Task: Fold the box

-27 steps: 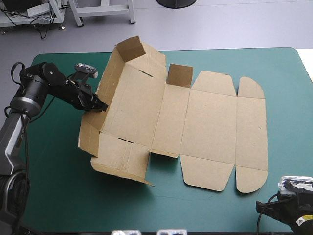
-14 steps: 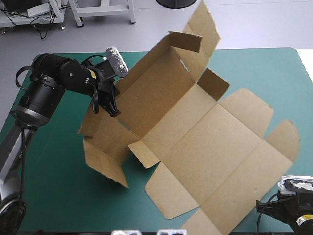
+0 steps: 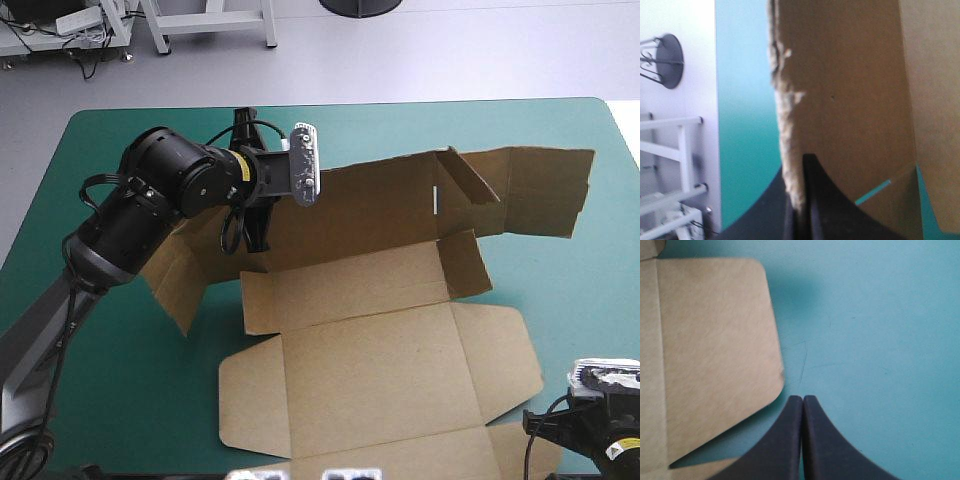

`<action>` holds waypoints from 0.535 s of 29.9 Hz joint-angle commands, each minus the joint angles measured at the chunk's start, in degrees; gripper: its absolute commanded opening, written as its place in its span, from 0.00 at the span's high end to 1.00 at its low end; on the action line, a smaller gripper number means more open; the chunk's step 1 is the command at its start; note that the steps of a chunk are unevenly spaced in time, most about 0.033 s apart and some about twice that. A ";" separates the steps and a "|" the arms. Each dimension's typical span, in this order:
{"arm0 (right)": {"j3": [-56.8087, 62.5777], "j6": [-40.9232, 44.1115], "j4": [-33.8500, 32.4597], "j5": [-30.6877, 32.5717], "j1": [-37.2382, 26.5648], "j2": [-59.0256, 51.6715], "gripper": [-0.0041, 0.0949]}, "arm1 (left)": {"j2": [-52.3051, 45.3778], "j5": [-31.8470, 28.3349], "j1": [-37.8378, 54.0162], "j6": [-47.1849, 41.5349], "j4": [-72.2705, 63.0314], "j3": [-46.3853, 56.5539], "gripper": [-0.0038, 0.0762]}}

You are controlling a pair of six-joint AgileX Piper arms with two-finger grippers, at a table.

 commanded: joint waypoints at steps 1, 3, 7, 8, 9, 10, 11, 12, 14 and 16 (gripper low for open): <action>-1.58 -1.18 0.38 -3.57 0.24 0.64 0.98 | -2.55 -10.29 -2.46 2.20 2.47 -2.08 0.96; -1.94 -1.18 0.38 -3.46 0.24 0.64 0.98 | -2.55 -14.10 -3.16 2.24 2.49 -2.08 0.97; -4.67 -1.18 0.50 -2.68 0.24 0.64 0.98 | -2.45 -14.14 -3.14 1.18 1.22 -1.04 0.97; -5.73 -1.18 0.50 -2.58 0.24 0.64 0.98 | -2.45 -14.14 -3.14 0.62 1.79 -0.44 0.97; -6.66 -1.18 0.50 -2.28 0.24 0.64 0.98 | -2.45 -14.70 -3.14 -0.07 2.35 0.25 0.97; -7.89 -1.07 0.50 -1.65 0.24 0.64 0.98 | -2.55 -16.13 -3.36 -1.02 2.88 1.60 0.97; -9.14 -0.79 0.50 -0.97 0.24 0.64 0.98 | -2.55 -17.41 -3.75 -1.70 4.24 2.74 0.97; -10.46 -0.51 0.60 0.01 0.24 0.74 0.98 | -2.67 -18.81 -4.14 -2.87 5.94 4.03 0.97; -13.10 0.91 1.20 2.23 0.24 0.74 0.98 | -2.75 -21.65 -5.40 -6.20 10.91 7.46 0.97; -15.28 2.83 1.57 4.63 0.24 0.74 0.98 | -2.80 -23.44 -6.90 -10.10 16.14 10.86 0.97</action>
